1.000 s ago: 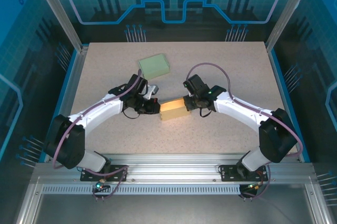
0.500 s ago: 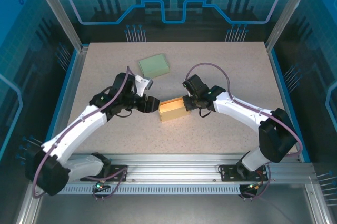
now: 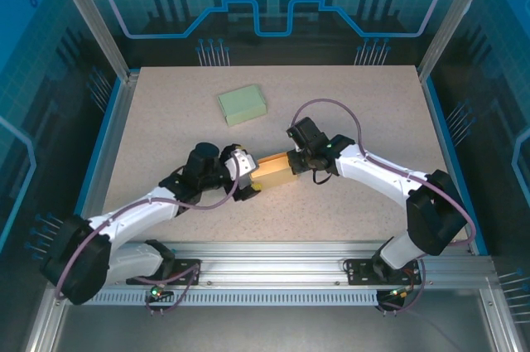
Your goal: Fold the paper box
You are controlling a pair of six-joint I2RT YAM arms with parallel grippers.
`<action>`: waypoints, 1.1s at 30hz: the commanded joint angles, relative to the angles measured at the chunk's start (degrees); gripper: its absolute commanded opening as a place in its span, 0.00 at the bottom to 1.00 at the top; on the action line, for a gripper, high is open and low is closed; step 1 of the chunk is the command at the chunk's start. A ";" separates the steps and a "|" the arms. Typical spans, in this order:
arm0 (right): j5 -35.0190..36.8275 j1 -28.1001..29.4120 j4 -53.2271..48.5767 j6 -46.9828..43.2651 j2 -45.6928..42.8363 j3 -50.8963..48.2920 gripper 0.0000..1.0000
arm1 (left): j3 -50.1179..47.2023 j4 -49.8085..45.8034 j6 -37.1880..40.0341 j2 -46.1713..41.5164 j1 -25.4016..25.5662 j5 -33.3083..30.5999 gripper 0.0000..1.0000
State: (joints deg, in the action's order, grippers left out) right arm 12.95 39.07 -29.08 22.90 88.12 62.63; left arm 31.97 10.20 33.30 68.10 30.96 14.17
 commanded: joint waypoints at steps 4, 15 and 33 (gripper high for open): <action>-2.62 1.29 -2.73 -0.07 2.14 -0.32 0.11 | 4.37 3.72 9.54 4.98 2.20 -2.26 0.98; -2.47 1.28 -3.09 -0.24 2.24 -0.23 0.11 | 6.79 0.97 13.71 10.69 7.38 -11.55 0.61; -6.07 1.09 -2.61 2.65 -5.52 -1.05 0.31 | 6.26 -0.61 13.76 14.83 8.76 -16.01 0.20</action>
State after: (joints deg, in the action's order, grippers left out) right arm 10.28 39.29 -30.11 24.12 86.13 62.43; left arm 38.20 13.08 46.89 80.31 39.24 -0.51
